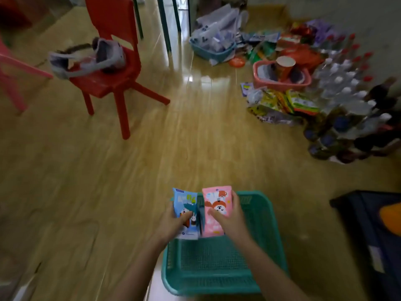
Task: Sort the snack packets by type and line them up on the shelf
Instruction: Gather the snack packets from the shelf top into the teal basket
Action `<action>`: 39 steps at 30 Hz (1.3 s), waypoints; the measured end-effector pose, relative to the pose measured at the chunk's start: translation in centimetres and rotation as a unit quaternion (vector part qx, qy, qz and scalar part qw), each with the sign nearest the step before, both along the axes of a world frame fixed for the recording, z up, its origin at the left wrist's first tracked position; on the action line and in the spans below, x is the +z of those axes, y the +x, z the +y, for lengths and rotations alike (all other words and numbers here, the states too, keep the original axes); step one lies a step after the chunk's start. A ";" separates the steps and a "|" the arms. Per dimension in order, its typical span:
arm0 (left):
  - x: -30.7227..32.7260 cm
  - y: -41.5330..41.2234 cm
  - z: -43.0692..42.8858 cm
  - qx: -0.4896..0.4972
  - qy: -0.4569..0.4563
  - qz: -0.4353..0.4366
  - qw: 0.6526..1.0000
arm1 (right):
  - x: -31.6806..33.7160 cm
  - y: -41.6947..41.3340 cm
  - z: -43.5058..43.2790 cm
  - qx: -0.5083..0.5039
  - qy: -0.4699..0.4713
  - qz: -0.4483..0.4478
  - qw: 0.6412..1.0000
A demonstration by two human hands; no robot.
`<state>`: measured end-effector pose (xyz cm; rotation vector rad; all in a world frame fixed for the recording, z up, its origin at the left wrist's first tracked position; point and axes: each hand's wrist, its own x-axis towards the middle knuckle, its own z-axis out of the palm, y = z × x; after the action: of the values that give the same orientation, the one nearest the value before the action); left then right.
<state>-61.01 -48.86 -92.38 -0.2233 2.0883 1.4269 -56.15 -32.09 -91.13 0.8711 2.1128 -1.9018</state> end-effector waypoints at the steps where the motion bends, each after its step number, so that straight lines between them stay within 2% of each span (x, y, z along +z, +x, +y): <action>1: -3.0 -0.3 -0.2 -0.001 -0.008 0.003 1.000 | -2.8 -0.3 -0.1 0.003 0.007 -0.005 1.000; 6: -13.6 -1.4 0.0 0.021 -0.049 0.018 0.998 | -14.2 -1.1 -0.3 0.010 0.033 -0.021 0.999; 8: -16.0 -1.6 0.5 0.033 -0.081 0.037 0.995 | -16.6 -1.4 -0.4 0.011 0.040 -0.021 0.999; 11: -17.5 -1.2 1.4 0.021 -0.178 0.079 0.981 | -18.7 -1.7 -0.3 0.020 0.051 -0.031 0.998; 15: -17.2 -0.6 2.0 -0.045 -0.319 0.112 0.940 | -18.9 -1.8 -0.3 0.018 0.054 -0.037 0.998; 19: -16.6 -0.9 2.2 -0.155 -0.443 0.133 0.873 | -18.6 -2.4 -0.3 0.044 0.063 -0.056 0.995; 22: -16.7 -1.1 2.6 -0.208 -0.496 0.142 0.831 | -19.4 -2.8 -0.5 0.078 0.145 -0.100 0.981; 26: -16.1 -1.9 2.5 -0.260 -0.525 0.136 0.799 | -18.7 -2.8 -0.2 0.145 0.289 -0.183 0.928; 29: -12.8 -2.4 2.1 -0.304 -0.531 0.164 0.774 | -15.0 -2.2 0.6 0.207 0.319 -0.202 0.903; 32: -6.3 -2.5 2.2 -0.335 -0.503 0.210 0.769 | -8.1 -1.7 2.0 0.240 0.334 -0.168 0.896; 36: 9.1 -2.5 3.6 -0.276 -0.404 0.318 0.812 | 7.0 -1.6 4.7 0.218 0.357 -0.101 0.903; 39: 23.0 -2.9 5.4 -0.247 -0.346 0.402 0.811 | 20.9 -1.1 7.1 0.199 0.388 -0.042 0.899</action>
<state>-63.87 -43.44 -69.40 0.7384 2.9708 0.3827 -57.27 -24.95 -70.19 0.5297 2.7436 -0.7875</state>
